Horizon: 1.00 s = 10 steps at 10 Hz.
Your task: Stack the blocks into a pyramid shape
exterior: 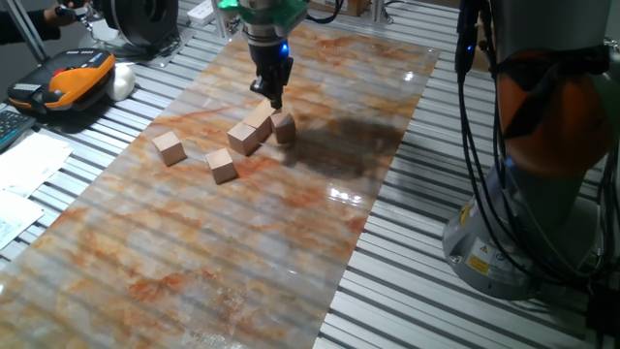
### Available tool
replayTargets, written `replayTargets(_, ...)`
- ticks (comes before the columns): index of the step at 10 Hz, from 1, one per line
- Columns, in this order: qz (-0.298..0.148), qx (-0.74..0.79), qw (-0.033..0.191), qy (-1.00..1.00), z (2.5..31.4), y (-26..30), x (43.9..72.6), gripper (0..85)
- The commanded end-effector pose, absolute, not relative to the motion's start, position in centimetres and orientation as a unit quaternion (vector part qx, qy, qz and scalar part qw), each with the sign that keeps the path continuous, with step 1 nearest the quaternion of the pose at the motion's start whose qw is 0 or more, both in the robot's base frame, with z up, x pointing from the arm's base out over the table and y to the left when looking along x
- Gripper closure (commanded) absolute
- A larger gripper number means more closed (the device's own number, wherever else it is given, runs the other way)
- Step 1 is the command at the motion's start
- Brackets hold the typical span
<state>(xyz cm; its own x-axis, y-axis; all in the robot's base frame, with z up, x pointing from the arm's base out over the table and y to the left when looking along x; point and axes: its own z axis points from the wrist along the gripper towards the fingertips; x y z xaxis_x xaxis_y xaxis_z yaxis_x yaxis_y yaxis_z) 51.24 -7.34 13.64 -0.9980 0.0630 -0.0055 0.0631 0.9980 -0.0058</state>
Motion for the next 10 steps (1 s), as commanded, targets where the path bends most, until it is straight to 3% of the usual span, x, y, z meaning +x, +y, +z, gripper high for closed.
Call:
replayTargets(1, -0.005, 0.033, 0.002, 0.999, 13.7, -7.4, 51.3, 85.0)
replayTargets(7, -0.024, 0.079, -0.021, 0.996, 13.9, -6.5, 52.4, 85.0)
replayTargets(10, -0.036, 0.081, -0.015, 0.996, 14.0, -7.0, 52.1, 85.0)
